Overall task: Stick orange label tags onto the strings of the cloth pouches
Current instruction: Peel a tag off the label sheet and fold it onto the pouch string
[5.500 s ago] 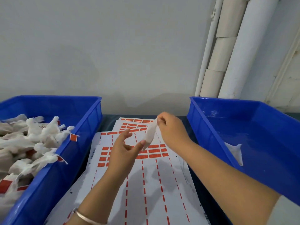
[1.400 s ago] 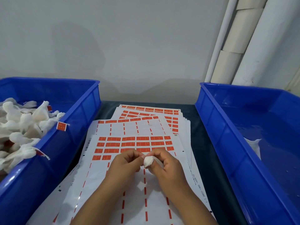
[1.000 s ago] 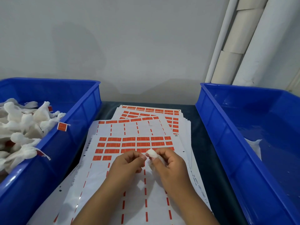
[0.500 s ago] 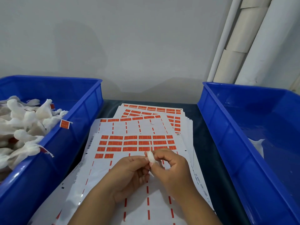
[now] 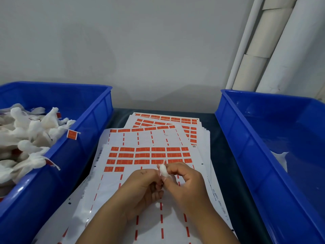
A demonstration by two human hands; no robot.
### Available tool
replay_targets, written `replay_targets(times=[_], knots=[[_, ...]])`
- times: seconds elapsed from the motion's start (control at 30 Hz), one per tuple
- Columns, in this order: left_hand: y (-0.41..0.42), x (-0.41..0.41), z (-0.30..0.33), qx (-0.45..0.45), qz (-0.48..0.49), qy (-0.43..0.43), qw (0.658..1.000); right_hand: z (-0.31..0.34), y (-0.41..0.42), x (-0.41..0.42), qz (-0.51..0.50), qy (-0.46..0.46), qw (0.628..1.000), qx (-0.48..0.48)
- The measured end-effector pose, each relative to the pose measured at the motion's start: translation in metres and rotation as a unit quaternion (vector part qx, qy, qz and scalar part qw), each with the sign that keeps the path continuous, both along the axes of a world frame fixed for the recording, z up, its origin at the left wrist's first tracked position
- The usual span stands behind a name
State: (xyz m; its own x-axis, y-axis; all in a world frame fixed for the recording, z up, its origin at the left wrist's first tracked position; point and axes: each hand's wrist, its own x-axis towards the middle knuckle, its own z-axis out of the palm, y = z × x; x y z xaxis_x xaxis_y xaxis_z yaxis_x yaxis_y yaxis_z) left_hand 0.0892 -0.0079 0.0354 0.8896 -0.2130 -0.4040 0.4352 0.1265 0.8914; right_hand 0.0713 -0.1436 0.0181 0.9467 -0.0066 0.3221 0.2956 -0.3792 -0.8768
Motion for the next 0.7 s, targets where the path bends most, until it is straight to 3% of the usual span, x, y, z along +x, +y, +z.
replay_targets(times=[0.13, 0.3, 0.7], knots=[[0.0005, -0.0005, -0.0006, -0.034, 0.008, -0.005, 0.999, 0.0008, 0.0022, -0.0005, -0.009, 0.001, 1.0, 0.001], [-0.0005, -0.0035, 0.0, -0.138, 0.014, 0.014, 0.99, 0.0017, 0.0019, -0.0003, -0.01, 0.005, 0.999, 0.044], [-0.0027, -0.003, -0.0043, -0.145, -0.02, -0.038, 0.989, 0.0048, 0.0025, -0.0033, 0.004, 0.013, 0.997, 0.072]])
